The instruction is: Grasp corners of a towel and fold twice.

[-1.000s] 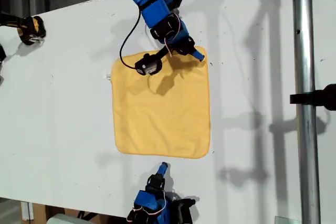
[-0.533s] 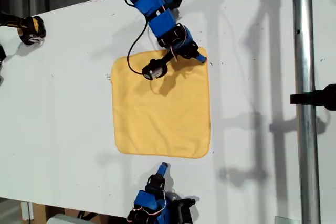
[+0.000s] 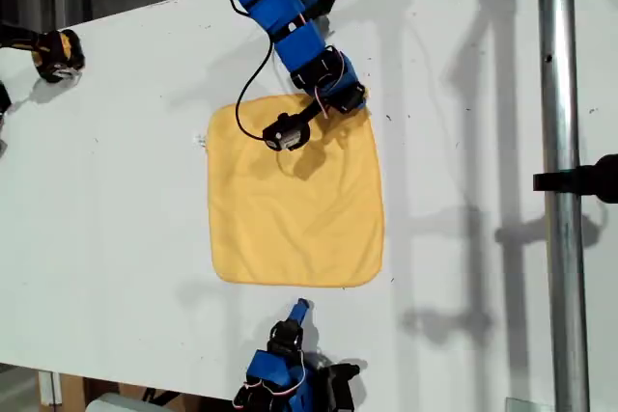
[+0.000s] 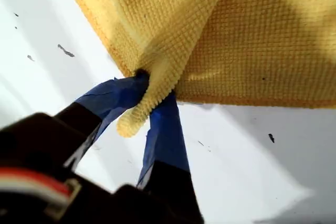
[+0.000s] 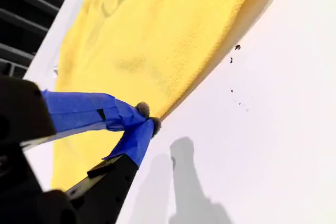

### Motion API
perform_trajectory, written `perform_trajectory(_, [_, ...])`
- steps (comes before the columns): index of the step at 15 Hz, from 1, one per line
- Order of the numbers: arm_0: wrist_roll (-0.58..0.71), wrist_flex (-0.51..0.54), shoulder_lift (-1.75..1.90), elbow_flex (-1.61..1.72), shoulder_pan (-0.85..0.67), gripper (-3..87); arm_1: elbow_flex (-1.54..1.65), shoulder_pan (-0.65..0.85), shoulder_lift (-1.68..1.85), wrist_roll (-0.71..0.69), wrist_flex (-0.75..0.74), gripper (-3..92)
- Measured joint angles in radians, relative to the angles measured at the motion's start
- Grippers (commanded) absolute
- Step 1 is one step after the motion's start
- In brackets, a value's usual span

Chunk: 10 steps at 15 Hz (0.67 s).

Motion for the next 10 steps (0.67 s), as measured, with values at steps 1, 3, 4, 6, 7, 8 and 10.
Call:
perform_trajectory(1, [-0.032,0.005,0.0,-0.006,0.0,-2.6,-0.003,0.0,-0.003,0.0,0.002,-0.1])
perform_trajectory(3, [-0.074,0.005,-0.003,-0.049,0.0,-2.7,-0.006,0.0,-0.005,0.0,-0.005,-0.1])
perform_trajectory(4, [-0.081,0.005,-0.015,-0.11,0.0,-2.7,-0.008,0.0,-0.005,0.0,-0.009,-0.1])
perform_trajectory(6, [-0.078,0.0,-0.235,-0.296,0.006,-2.7,-0.014,0.0,-0.009,0.0,-0.009,-0.1])
perform_trajectory(7, [-0.072,-0.023,-0.403,-0.402,0.028,-2.7,-0.017,0.0,-0.009,0.0,-0.009,-0.1])
perform_trajectory(8, [-0.054,-0.048,-0.563,-0.508,0.052,-2.7,-0.017,0.0,-0.009,0.0,-0.009,-0.1])
perform_trajectory(10, [-0.012,-0.071,-0.838,-0.713,0.104,-2.6,-0.017,0.0,-0.009,0.0,-0.009,-0.1])
